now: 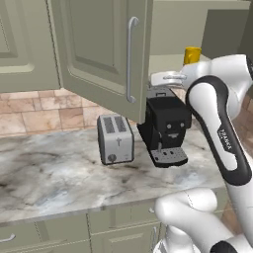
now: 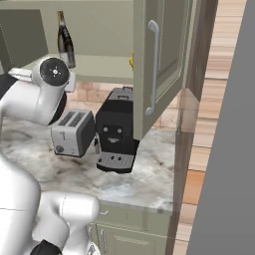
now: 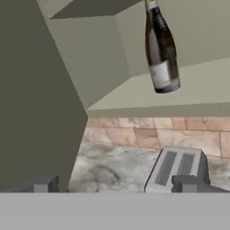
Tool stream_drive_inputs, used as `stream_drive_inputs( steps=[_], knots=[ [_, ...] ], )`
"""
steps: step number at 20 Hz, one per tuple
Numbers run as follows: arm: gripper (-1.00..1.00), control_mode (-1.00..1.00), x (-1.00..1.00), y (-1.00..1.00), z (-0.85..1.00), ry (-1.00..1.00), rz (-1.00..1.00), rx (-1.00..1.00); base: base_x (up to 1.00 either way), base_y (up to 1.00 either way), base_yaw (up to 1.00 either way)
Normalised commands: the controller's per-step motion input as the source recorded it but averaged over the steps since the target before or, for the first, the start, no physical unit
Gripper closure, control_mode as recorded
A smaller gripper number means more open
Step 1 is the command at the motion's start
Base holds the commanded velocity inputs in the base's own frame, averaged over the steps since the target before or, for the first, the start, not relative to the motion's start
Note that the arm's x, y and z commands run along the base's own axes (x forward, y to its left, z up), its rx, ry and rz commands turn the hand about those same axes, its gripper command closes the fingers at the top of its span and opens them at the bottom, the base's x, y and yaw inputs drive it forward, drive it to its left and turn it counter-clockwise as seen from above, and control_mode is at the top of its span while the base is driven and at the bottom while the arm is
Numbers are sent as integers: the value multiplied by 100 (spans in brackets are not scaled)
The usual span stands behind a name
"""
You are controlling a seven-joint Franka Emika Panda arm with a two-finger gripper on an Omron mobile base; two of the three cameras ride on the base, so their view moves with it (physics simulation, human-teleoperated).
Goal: Open the cabinet directly in front. Then move the wine and the mug to the dining counter with the candle on it.
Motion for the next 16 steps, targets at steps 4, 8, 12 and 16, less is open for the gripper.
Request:
stream_drive_inputs(
  steps=[4, 8, 12, 16],
  knots=[
    [-100, -100, 91, 3, -8, 14, 6, 7, 0, 0, 0],
    [-100, -100, 71, 36, -15, 12, 19, 13, 0, 0, 0],
    [-100, -100, 16, 88, -7, 1, 19, 1, 0, 0, 0],
    [-100, -100, -22, 100, -1, 0, 22, -4, 0, 0, 0]
  ],
)
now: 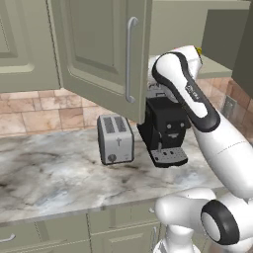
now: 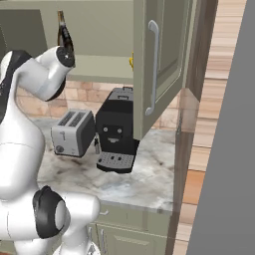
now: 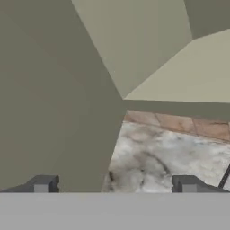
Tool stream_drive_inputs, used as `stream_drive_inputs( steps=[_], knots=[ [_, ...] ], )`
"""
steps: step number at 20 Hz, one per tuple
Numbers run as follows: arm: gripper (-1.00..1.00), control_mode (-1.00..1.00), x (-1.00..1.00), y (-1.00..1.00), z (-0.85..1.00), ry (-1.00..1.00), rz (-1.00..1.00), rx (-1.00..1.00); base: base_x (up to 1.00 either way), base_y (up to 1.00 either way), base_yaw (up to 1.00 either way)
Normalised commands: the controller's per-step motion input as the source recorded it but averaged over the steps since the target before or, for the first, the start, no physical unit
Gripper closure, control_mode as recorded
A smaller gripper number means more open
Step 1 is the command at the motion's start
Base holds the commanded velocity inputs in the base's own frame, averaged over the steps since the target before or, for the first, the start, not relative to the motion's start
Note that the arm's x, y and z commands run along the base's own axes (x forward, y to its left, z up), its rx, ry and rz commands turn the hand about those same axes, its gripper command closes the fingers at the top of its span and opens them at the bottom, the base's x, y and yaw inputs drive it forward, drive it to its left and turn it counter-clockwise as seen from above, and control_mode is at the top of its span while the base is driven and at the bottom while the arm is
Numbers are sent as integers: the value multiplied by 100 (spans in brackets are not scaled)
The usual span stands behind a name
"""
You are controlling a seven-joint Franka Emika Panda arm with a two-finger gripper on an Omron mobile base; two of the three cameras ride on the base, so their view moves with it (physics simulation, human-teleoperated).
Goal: Open the cabinet directly in front. Then move the wine and the mug to the dining counter with the candle on it.
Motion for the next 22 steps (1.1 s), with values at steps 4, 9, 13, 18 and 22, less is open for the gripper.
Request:
stream_drive_inputs(
  steps=[4, 9, 13, 18, 22],
  knots=[
    [-100, -100, -44, 100, 0, 0, 21, -7, 0, 0, 0],
    [-100, -100, -64, 100, 0, -4, 10, -4, 0, 0, 0],
    [-100, -100, -19, 53, 0, -1, 0, 2, 0, 0, 0],
    [-100, -100, 0, -30, 4, 0, 0, 0, 0, 0, 0],
    [-100, -100, 0, -91, 13, 4, -8, -9, 0, 0, 0]
  ],
)
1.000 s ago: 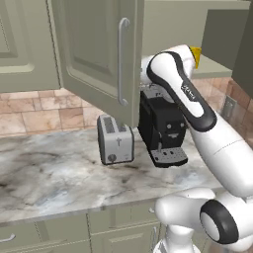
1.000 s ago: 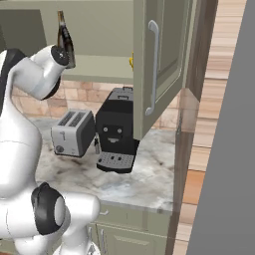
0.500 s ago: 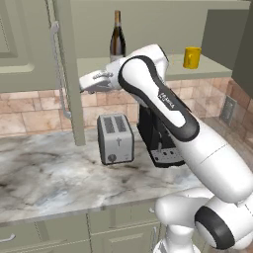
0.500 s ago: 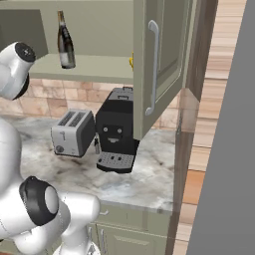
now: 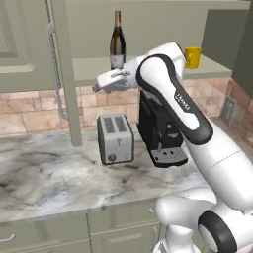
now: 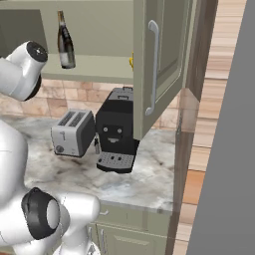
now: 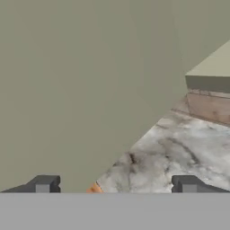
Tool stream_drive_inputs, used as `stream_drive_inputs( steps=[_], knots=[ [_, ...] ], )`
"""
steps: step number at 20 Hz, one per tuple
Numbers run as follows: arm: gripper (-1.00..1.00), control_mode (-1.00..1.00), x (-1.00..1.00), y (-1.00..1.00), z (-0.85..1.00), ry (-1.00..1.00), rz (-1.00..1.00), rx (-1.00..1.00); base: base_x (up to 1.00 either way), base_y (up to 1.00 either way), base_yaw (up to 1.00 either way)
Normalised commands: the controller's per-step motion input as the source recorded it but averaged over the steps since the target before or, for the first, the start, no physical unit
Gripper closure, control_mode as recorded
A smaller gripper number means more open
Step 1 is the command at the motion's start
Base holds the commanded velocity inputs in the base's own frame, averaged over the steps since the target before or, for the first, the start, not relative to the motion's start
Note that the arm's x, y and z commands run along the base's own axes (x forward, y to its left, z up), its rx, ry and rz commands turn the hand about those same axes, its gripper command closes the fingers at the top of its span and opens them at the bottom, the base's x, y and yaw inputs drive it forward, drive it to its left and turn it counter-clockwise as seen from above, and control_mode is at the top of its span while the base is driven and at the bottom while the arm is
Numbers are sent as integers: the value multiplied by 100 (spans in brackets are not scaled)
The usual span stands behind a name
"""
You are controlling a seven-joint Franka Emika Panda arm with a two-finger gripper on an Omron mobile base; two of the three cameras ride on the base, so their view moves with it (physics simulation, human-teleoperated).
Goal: Open the cabinet directly in front. Then move the wine and the mug to the dining counter with the candle on it.
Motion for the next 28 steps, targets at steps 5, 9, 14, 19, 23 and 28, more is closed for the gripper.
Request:
stream_drive_inputs(
  steps=[5, 9, 14, 19, 23, 28],
  knots=[
    [-100, -100, 0, -100, 18, 6, -25, -14, 0, 0, 0],
    [-100, -100, -7, -91, 7, 0, -31, -17, 0, 0, 0],
    [-100, -100, -14, -53, 0, -1, -46, -23, 0, 0, 0],
    [-100, -100, -44, -29, -1, -9, -49, -31, 0, 0, 0],
    [-100, -100, -45, -23, -5, -13, -47, -31, 0, 0, 0],
    [-100, -100, -4, -42, 9, -14, -42, -18, 0, 0, 0]
  ],
)
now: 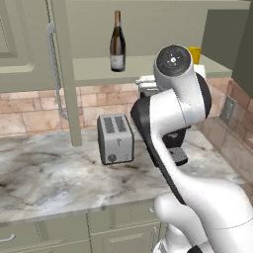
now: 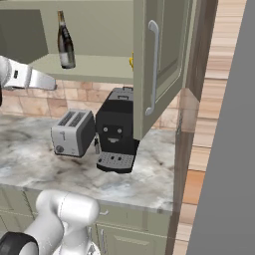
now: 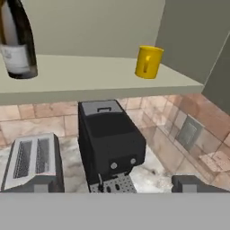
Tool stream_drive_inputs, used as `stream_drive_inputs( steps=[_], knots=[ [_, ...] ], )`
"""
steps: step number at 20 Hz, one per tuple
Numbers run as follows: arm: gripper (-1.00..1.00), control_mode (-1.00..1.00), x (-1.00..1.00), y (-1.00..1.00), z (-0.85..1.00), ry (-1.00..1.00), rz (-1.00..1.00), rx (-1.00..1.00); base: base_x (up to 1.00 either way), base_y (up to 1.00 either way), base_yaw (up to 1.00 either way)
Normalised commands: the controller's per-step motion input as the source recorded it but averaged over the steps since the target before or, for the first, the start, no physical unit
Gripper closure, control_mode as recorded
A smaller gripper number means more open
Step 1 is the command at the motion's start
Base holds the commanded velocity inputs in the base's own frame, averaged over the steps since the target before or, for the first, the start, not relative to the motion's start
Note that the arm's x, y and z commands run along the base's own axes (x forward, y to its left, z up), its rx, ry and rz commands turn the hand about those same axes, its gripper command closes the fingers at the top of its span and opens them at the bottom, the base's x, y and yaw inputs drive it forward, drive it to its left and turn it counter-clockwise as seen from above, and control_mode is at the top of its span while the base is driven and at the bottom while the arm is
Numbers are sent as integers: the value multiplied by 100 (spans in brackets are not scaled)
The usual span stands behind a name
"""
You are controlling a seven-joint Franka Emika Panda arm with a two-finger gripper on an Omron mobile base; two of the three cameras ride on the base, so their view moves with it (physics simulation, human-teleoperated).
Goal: Open the cabinet directly in front. Then move the wine and the mug to the dining counter with the candle on it.
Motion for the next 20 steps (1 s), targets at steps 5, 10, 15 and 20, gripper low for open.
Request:
stream_drive_inputs(
  steps=[5, 10, 15, 20],
  knots=[
    [-100, -100, -19, -35, 9, -35, -11, -8, 0, 0, 0],
    [-100, -100, -3, -2, 15, -33, -2, 0, 0, 0, 0],
    [-100, -100, -2, 0, 6, -13, -1, 0, 0, 0, 0],
    [-100, -100, 0, -11, 15, -8, 0, 5, 0, 0, 0]
  ],
)
